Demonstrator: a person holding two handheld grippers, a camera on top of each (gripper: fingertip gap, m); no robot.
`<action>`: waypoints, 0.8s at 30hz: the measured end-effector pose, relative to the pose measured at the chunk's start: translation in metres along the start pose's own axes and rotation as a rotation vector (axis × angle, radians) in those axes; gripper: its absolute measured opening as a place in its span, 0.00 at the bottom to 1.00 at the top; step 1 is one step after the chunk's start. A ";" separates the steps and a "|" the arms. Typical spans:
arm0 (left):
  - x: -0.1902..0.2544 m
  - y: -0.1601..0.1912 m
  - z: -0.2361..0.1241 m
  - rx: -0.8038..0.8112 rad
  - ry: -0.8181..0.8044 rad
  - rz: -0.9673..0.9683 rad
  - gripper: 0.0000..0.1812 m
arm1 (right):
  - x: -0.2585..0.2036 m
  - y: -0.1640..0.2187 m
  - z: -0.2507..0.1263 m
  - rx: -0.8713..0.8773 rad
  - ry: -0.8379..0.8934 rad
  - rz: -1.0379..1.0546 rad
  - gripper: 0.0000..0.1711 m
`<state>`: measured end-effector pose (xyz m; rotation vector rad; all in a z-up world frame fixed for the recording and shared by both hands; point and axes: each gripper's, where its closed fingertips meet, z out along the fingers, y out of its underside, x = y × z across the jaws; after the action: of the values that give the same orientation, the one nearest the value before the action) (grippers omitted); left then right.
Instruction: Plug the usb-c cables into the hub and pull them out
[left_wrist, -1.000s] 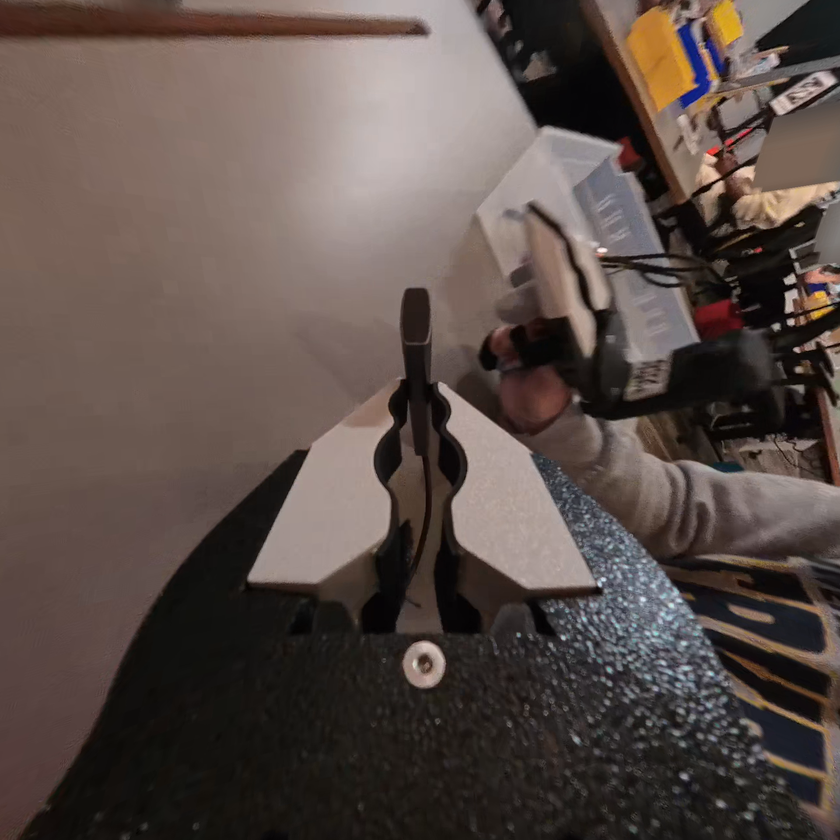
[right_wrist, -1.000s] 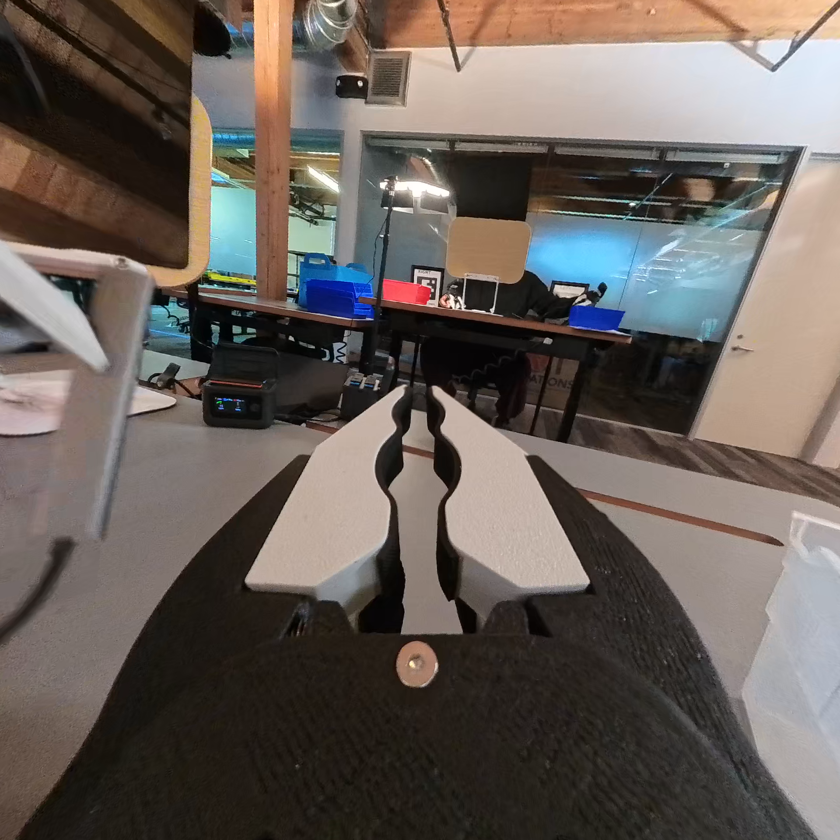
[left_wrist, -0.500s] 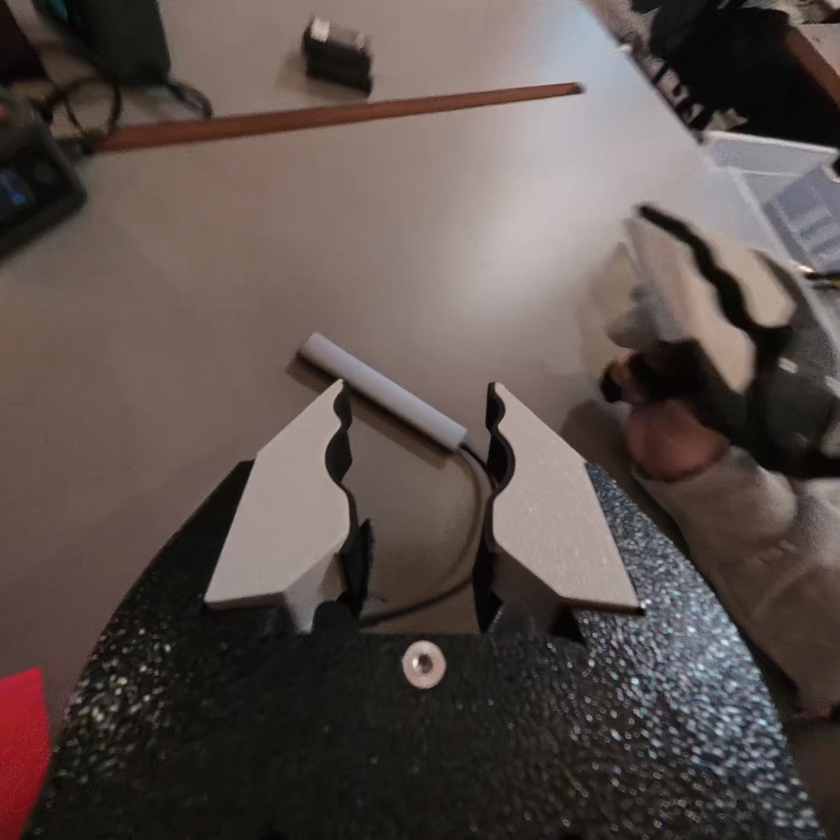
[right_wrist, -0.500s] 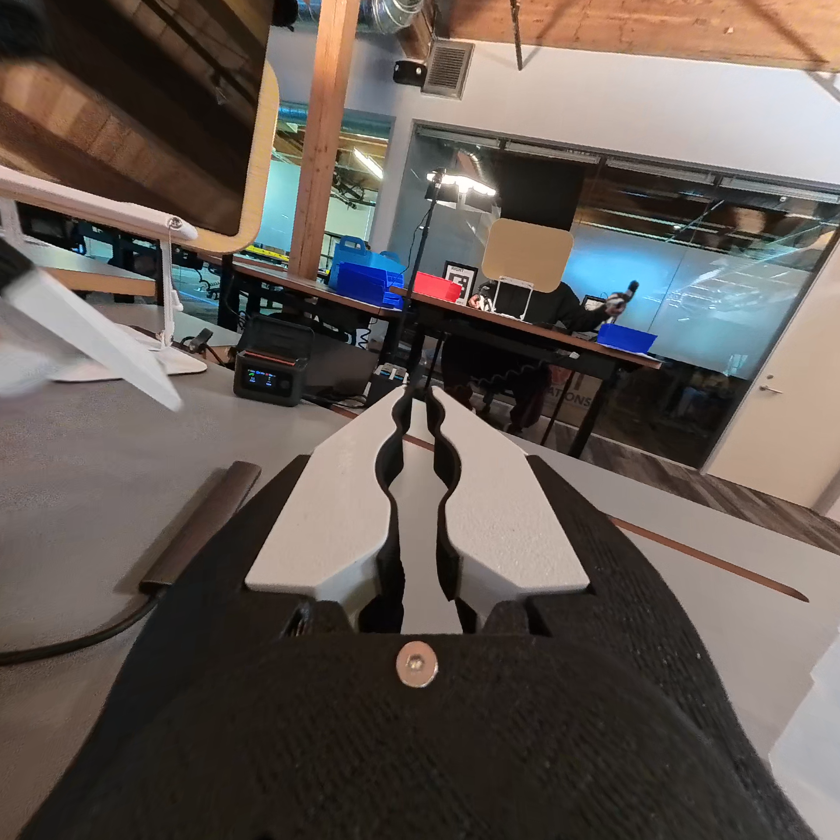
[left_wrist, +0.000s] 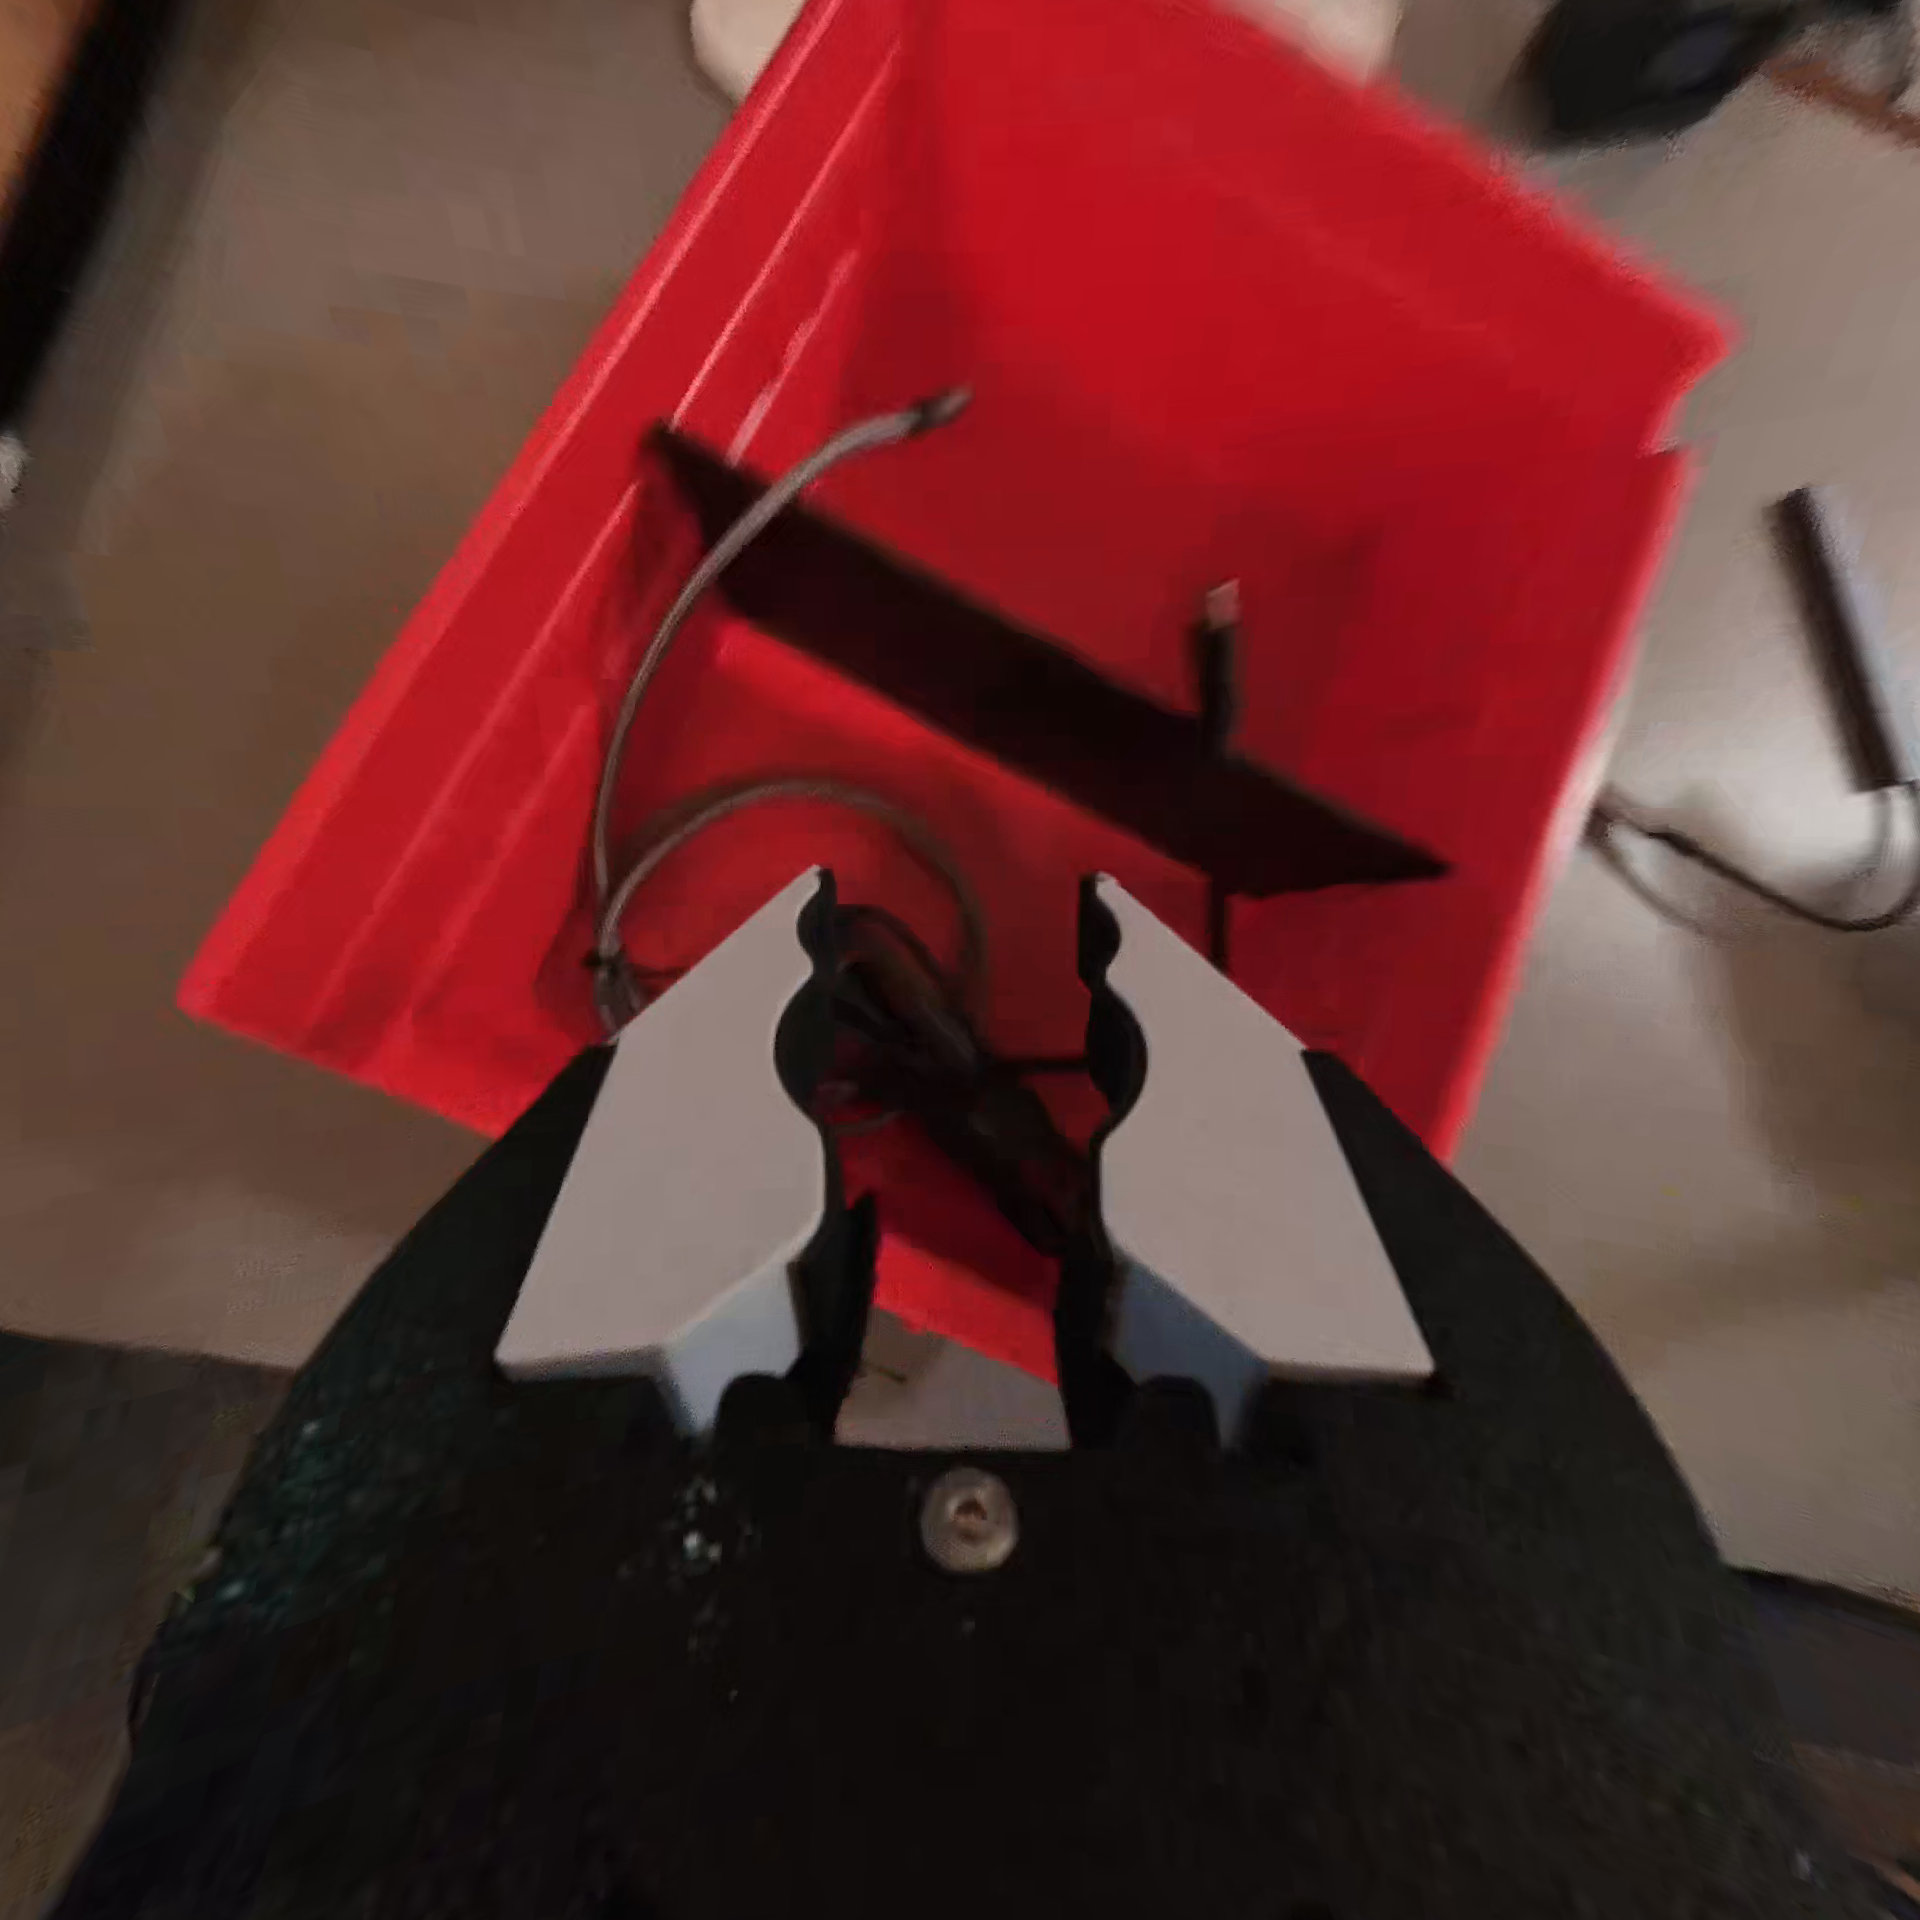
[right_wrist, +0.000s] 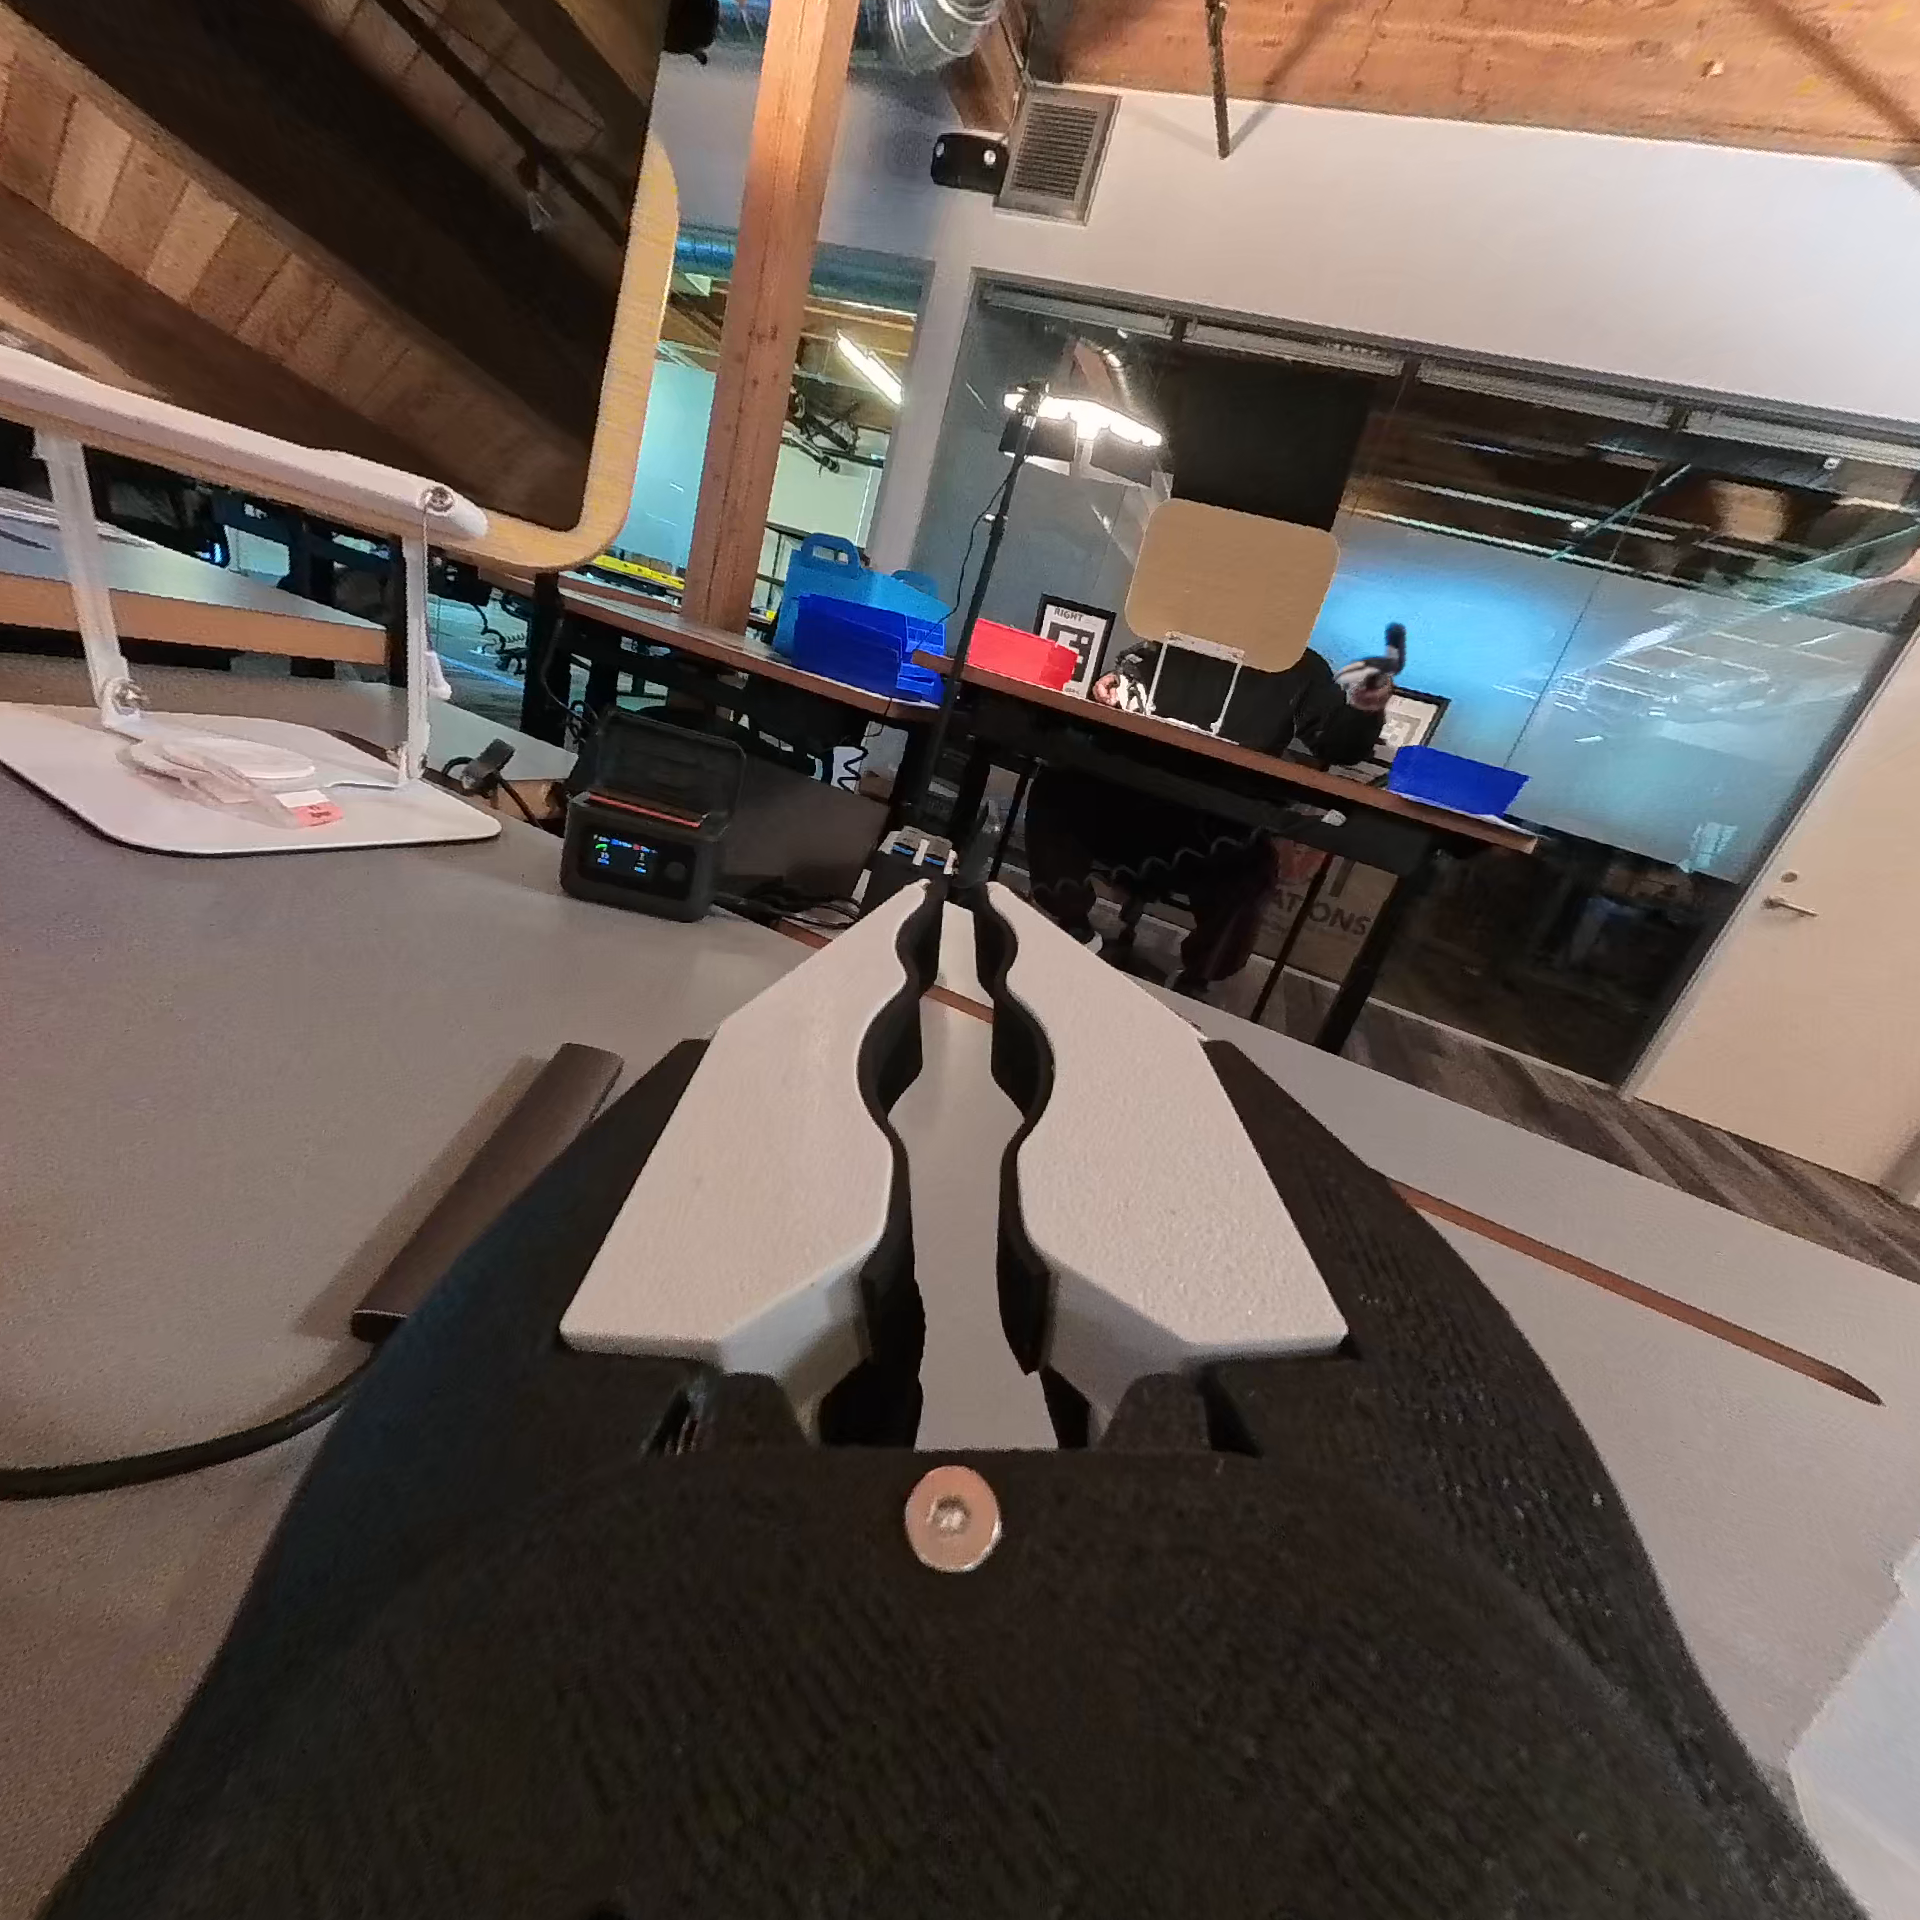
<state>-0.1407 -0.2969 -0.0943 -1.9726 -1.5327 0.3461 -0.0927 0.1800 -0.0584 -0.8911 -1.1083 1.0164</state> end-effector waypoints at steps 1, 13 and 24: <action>-0.009 0.010 0.009 -0.042 0.000 -0.026 0.23 | 0.000 0.000 0.000 0.000 -0.001 0.002 0.03; -0.011 0.048 0.047 -0.214 0.074 -0.050 0.06 | -0.003 0.004 0.001 -0.016 -0.020 0.018 0.03; -0.009 0.048 0.044 -0.226 0.031 0.057 0.04 | -0.005 0.005 0.002 -0.022 -0.034 0.029 0.03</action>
<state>-0.1301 -0.2995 -0.1587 -2.1875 -1.5549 0.1703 -0.0961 0.1769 -0.0637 -0.9125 -1.1402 1.0483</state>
